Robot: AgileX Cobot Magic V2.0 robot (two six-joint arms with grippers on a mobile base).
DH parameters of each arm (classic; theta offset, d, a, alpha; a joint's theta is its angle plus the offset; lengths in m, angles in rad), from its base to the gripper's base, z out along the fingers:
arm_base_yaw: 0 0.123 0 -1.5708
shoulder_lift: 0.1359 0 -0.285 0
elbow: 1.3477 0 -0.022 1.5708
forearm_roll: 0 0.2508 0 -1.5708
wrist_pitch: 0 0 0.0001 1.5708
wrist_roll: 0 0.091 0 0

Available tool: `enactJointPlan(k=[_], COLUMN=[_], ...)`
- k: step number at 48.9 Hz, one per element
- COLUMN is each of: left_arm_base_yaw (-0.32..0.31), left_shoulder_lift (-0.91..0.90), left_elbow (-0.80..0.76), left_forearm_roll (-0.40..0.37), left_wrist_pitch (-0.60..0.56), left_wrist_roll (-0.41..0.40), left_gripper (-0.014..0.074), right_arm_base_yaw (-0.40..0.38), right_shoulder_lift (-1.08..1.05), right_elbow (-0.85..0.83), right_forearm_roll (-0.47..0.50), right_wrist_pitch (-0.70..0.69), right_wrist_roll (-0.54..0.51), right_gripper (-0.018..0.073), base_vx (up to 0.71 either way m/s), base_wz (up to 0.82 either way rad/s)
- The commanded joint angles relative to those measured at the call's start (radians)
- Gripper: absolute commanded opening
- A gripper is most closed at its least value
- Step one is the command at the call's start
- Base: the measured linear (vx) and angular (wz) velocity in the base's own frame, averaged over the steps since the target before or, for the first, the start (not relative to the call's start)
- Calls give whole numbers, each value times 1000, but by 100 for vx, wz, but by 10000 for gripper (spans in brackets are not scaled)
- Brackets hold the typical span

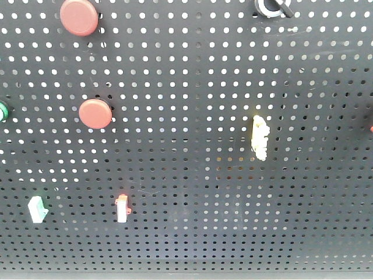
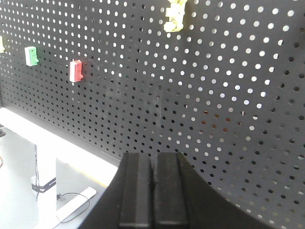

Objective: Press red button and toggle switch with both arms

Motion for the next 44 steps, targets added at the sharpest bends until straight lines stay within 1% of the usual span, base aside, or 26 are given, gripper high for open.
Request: enactJointPlan(k=[1,3,6,9,10,11,13,15,19,22,26,32,33,37,41,44], left_arm_base_yaw=[1,1,1,1,1,1,1,1,1,1,1,1,1,1,1,1], left_shoulder_lift=[-16,-16,-16,-16,-16,-16,-16,-16,-16,-16,-16,-16,-16,-16,-16,-16], left_elbow=[33,33,33,33,33,33,33,33,33,33,33,33,33,33,33,33], left_forearm_roll=[-2,-2,-2,-2,-2,-2,-2,-2,-2,-2,-2,-2,-2,-2,-2,-2], left_wrist_pitch=[-80,-80,-80,-80,-80,-80,-80,-80,-80,-80,-80,-80,-80,-80,-80,-80], left_wrist_roll=[-8,-8,-8,-8,-8,-8,-8,-8,-8,-8,-8,-8,-8,-8,-8,-8], left_gripper=[2,2,2,2,2,2,2,2,2,2,2,2,2,2,2,2], right_arm_base_yaw=[-4,-4,-16,-52,-81,-105,-160,-209,-323,-381,-423,-435,-434,-434,-431,-431], right_shoulder_lift=[12,12,12,12,12,12,12,12,3,-17,-56,-131,-148,-151,-151,-151], right_elbow=[-24,-24,-24,-24,-24,-24,-24,-23,20,94,206,347,470,512,510,510], right_forearm_roll=[9,-4,-66,-127,-146,-166,-205,-241,-314,-329,-331,-332,-335,-336,-342,-359], right_wrist_pitch=[-77,-78,-78,-77,-75,-75,-76,-76,-125,-197,-279,-366,-416,-422,-364,-344], right_wrist_roll=[-6,-6,1,78,131,161,284,350,421,425,404,381,357,357,357,357], right_gripper=[-3,-3,-3,-3,-3,-3,-3,-3,-3,-3,-3,-3,-3,-3,-3,-3], base_vx=[0,0,0,0,0,0,0,0,0,0,0,0,0,0,0,0], base_wz=[0,0,0,0,0,0,0,0,0,0,0,0,0,0,0,0])
